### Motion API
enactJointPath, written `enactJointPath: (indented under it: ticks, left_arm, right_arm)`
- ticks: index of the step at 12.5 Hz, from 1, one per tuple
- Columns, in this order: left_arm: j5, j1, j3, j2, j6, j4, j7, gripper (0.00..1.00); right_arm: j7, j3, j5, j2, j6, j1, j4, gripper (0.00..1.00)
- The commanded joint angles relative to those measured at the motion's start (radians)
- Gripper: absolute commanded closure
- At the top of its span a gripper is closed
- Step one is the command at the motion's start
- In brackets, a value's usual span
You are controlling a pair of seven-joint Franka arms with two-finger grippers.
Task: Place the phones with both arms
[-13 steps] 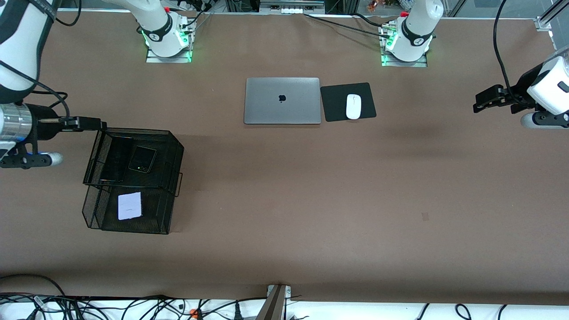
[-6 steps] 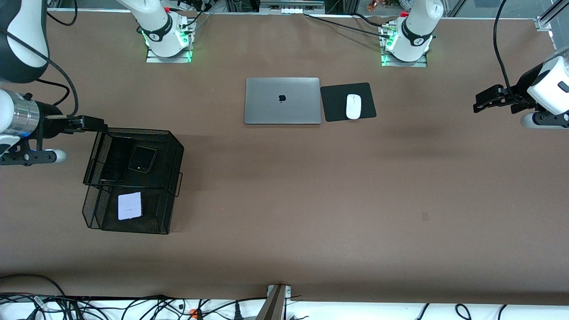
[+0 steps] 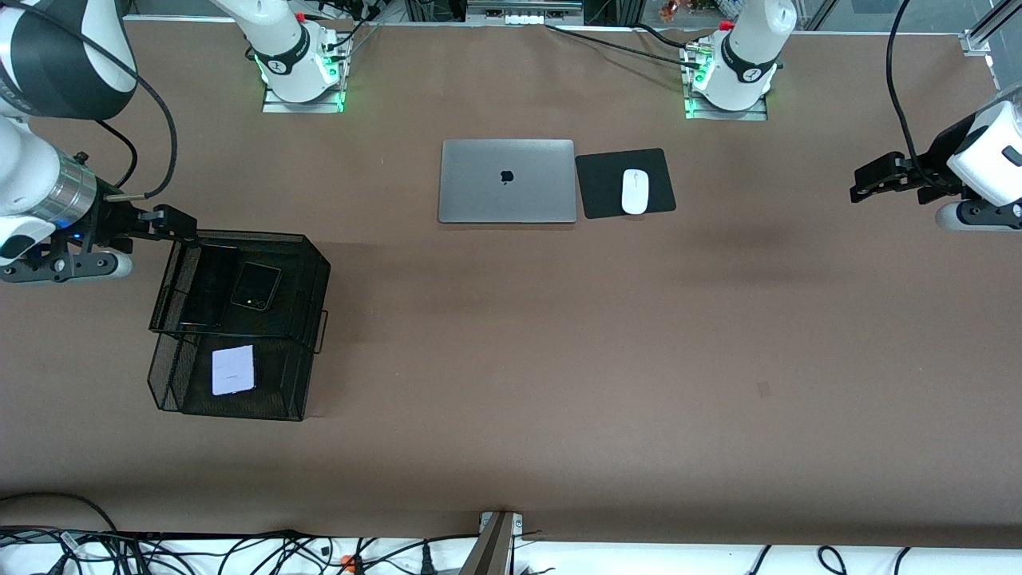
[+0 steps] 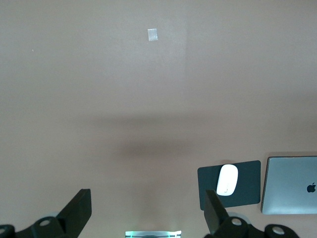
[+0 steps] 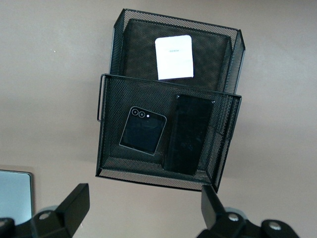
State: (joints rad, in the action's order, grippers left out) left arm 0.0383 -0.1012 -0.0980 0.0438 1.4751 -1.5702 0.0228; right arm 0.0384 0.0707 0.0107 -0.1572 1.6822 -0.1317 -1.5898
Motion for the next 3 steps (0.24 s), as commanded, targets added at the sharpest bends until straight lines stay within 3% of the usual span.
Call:
enactJointPath:
  ticks: [1, 3]
  left_arm:
    - [-0.018, -0.005, -0.003, -0.015, -0.012, -0.001, -0.011, 0.0]
    - [-0.018, -0.005, -0.003, -0.015, -0.012, -0.001, -0.011, 0.0]
  right_arm:
    - [-0.082, -0.019, 0.006, 0.01, 0.01, 0.021, -0.012, 0.0]
    - [-0.12, -0.02, 0.005, 0.008, 0.01, 0.015, -0.01, 0.0]
